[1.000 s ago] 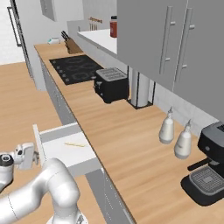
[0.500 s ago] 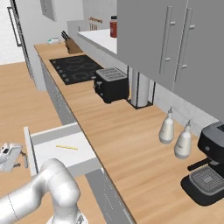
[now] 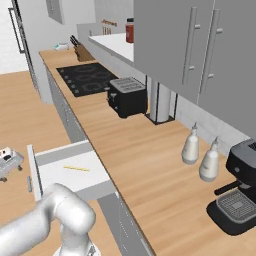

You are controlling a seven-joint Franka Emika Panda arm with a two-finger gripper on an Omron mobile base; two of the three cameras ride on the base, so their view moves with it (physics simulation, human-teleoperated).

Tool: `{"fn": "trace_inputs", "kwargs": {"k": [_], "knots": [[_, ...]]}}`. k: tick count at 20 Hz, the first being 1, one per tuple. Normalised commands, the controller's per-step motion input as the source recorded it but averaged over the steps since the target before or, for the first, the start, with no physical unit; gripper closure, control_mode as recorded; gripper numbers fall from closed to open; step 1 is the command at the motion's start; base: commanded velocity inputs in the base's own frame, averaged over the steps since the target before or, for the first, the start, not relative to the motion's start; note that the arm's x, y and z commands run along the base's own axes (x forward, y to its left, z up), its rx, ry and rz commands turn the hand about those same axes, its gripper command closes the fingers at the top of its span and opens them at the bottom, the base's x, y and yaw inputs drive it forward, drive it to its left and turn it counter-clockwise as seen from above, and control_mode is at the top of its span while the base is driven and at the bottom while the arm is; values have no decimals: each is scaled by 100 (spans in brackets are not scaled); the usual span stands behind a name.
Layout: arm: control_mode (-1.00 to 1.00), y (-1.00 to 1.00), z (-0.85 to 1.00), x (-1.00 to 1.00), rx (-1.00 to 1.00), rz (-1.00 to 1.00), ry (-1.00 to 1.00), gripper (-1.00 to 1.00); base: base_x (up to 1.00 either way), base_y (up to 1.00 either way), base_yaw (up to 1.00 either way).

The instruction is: Take a straw from the drawer in front and place it inside the glass cup on the dining counter.

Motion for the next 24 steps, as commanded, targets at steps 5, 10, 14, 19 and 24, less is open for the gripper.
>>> {"fn": "trace_inputs", "kwargs": {"k": [5, 10, 14, 19, 24], "knots": [[-100, -100, 100, -34, 42, 0, 0, -100, 0, 0, 0], [-100, -99, 61, 7, 24, -2, 3, -100, 0, 0, 0], [-100, -58, 3, 72, 7, -2, 17, -100, 0, 0, 0], [-100, -5, -12, 83, 0, -2, 18, -100, 0, 0, 0], [-100, 8, -27, 46, 0, -1, 18, -100, 0, 0, 0]]}}
